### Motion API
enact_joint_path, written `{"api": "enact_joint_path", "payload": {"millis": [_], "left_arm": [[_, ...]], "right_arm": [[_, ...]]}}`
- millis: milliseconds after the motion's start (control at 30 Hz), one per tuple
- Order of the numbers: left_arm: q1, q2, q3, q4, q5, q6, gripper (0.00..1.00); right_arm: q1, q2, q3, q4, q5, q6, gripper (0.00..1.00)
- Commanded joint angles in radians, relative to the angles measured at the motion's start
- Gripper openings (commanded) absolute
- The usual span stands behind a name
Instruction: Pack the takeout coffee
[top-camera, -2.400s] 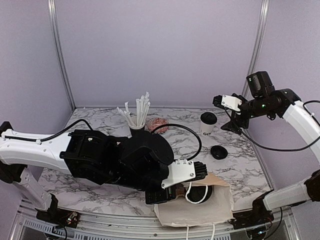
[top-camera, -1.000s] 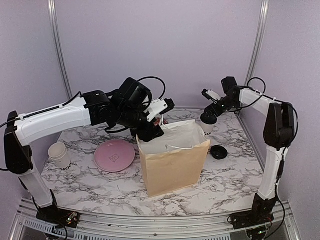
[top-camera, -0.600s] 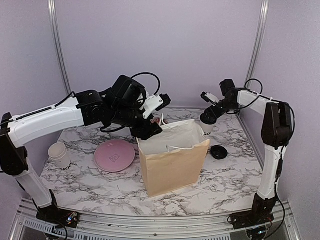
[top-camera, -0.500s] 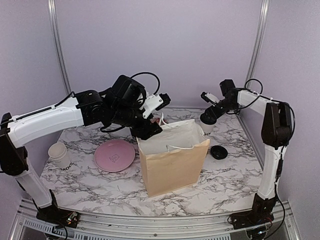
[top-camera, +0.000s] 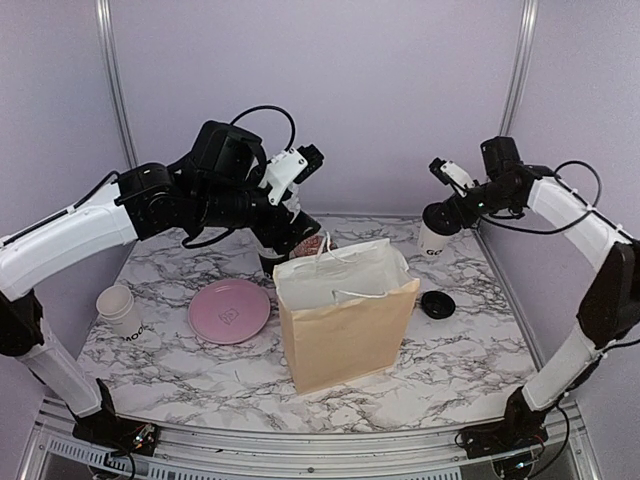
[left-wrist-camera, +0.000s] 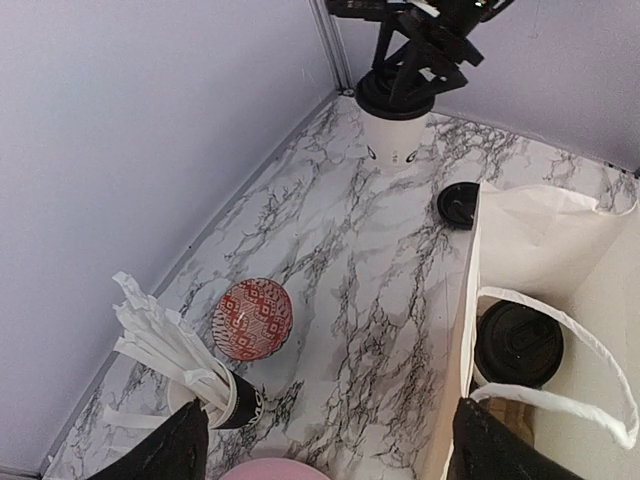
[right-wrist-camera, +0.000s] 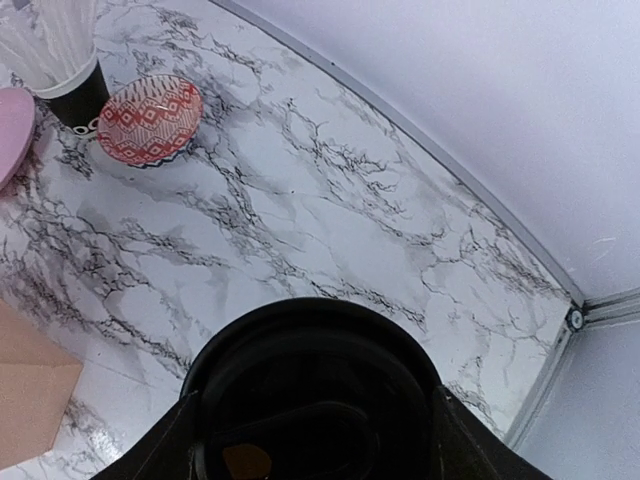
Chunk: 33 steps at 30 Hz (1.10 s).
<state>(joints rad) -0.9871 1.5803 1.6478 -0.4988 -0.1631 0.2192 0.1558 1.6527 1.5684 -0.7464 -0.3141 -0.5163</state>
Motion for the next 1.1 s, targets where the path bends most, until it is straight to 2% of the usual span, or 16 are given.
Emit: {"api": "enact_joint_path", "payload": {"millis": [0,100,367,467,567,733,1067], "left_arm": [[0.005,-0.059,0.05,0.059,-0.063,-0.038,0.85],[0.005,-0.081,0.056,0.07,-0.104,-0.062,0.86],[0.002,-0.161,-0.018,0.08,-0.028,-0.131,0.84],[0.001,-0.188,-0.058,0.061,-0.002,-0.157,0.79],[-0.01,-0.187,-0.058,-0.003,0.012,-0.175,0.76],[-0.043,-0.204,-0.078,-0.104,0.0,-0.177,0.76],[-0.071,-0.268,-0.078,-0.2,-0.077,-0.202,0.77]], "right_arm": [[-0.001,-0.224,-0.127,-0.088,-0.028,-0.072,0.63],[0.001,-0.366,-0.232,-0.183,-0.08,-0.179,0.63],[0.023,-0.747,-0.472,-0.497,-0.271,-0.611,0.65],[0.071,-0.802,-0.496,-0.566,-0.326,-0.696,0.66],[0.142,-0.807,-0.501,-0.594,-0.376,-0.739,0.66],[0.293,-0.734,-0.479,-0.567,-0.433,-0.742,0.66],[0.851,-0.532,-0.471,-0.326,-0.286,-0.525,0.64]]}}
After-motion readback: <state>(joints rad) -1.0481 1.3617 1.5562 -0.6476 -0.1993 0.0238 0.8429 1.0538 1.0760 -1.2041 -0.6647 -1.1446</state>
